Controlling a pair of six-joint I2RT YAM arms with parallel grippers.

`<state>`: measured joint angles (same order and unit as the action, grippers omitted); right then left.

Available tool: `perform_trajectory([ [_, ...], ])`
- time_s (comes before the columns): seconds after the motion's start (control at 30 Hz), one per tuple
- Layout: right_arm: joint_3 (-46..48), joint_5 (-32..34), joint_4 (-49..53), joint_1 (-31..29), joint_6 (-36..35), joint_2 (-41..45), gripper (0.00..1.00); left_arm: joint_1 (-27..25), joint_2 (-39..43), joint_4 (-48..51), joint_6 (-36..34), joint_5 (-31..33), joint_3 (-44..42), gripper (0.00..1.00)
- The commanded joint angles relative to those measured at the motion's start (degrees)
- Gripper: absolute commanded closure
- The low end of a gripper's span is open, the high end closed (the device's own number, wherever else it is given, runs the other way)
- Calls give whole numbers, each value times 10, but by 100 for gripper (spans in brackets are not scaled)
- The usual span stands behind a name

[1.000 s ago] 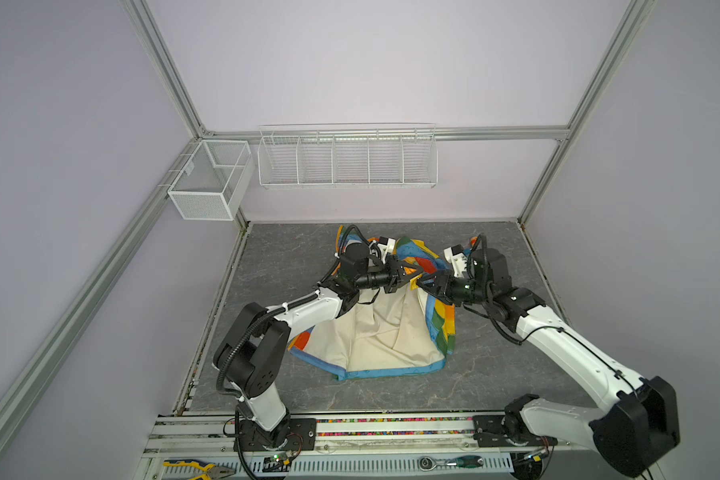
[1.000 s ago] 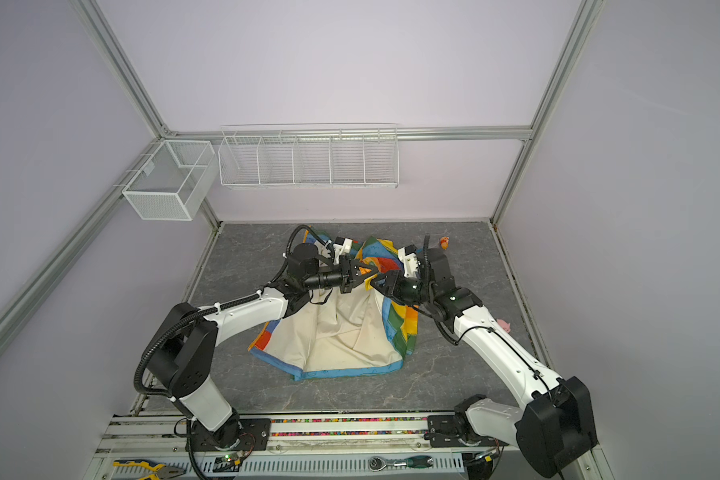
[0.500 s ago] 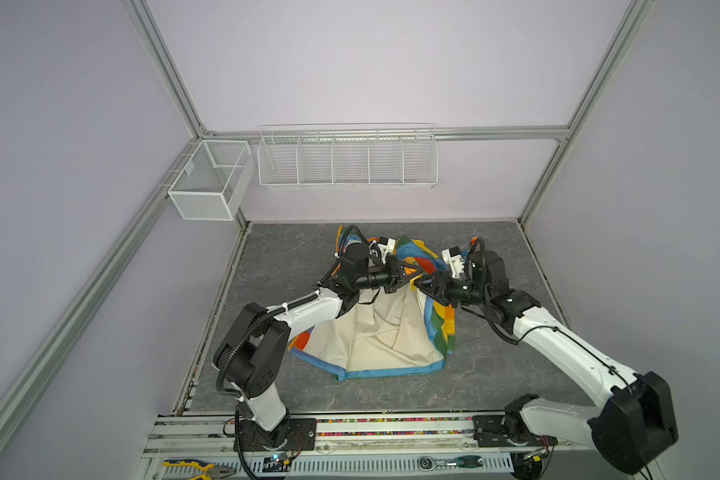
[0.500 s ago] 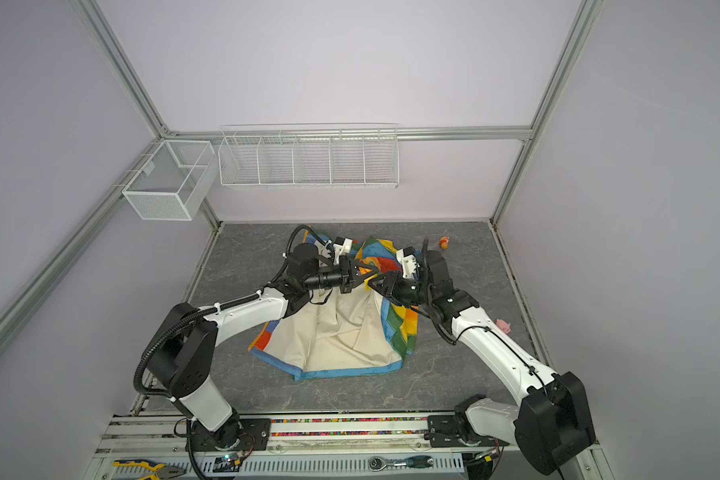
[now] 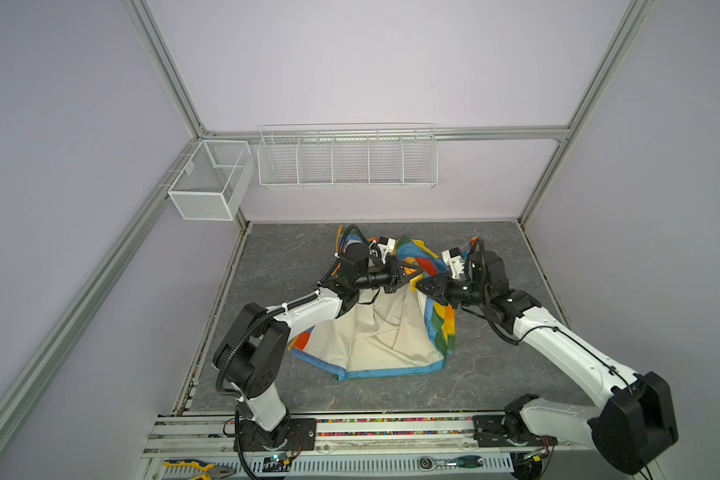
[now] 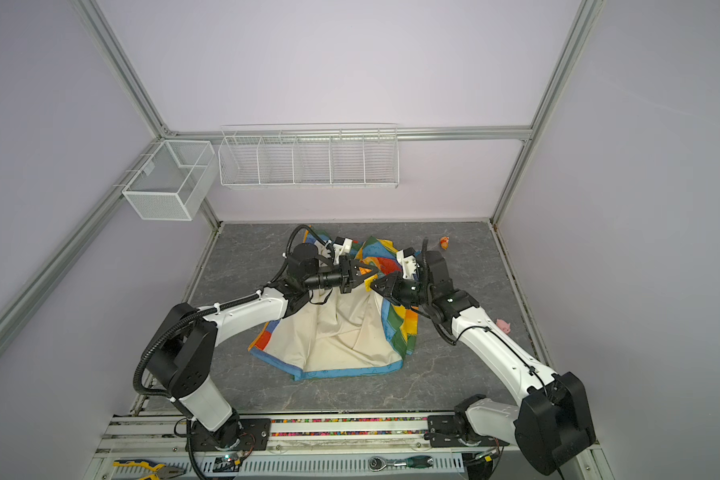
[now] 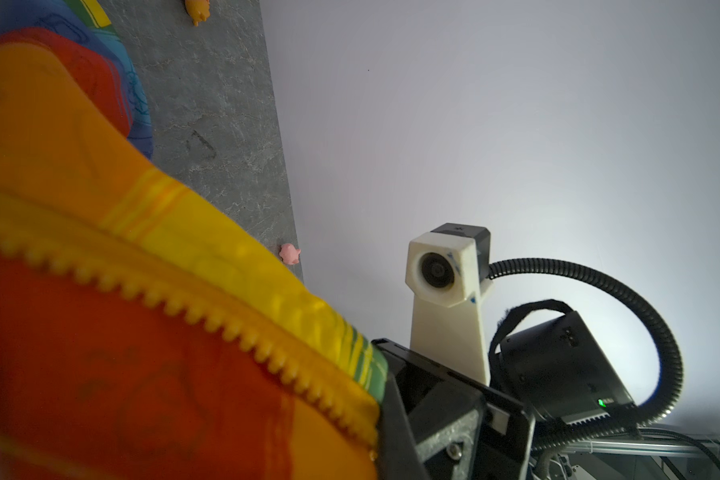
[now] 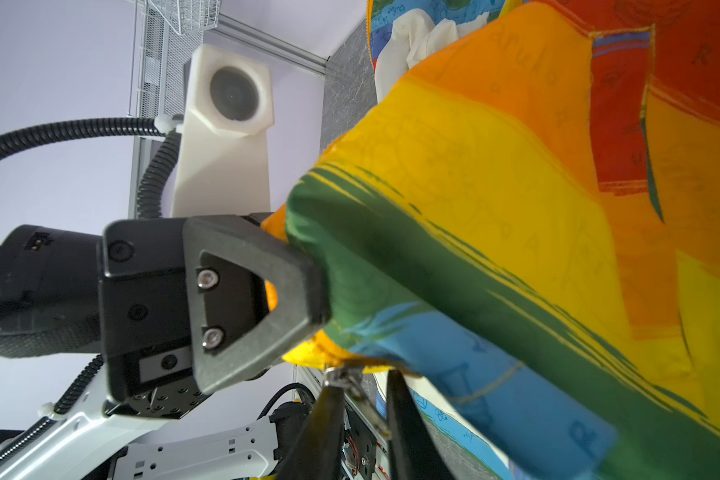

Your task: Zip up the jacket

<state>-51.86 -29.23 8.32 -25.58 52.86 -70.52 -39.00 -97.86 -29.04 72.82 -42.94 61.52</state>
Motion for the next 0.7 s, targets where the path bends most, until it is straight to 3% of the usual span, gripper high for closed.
perform_trajectory([
  [0.0, -11, 9, 14, -1, 0, -8, 84, -1, 19, -8, -8, -4, -3, 100],
  [0.1, -13, 15, 31, -1, -7, -4, 93, 0, 18, -9, -11, -4, -2, 100],
  [0.67, 55, 29, 23, -9, -4, 16, 93, 10, 15, 6, -26, -6, 30, 100],
])
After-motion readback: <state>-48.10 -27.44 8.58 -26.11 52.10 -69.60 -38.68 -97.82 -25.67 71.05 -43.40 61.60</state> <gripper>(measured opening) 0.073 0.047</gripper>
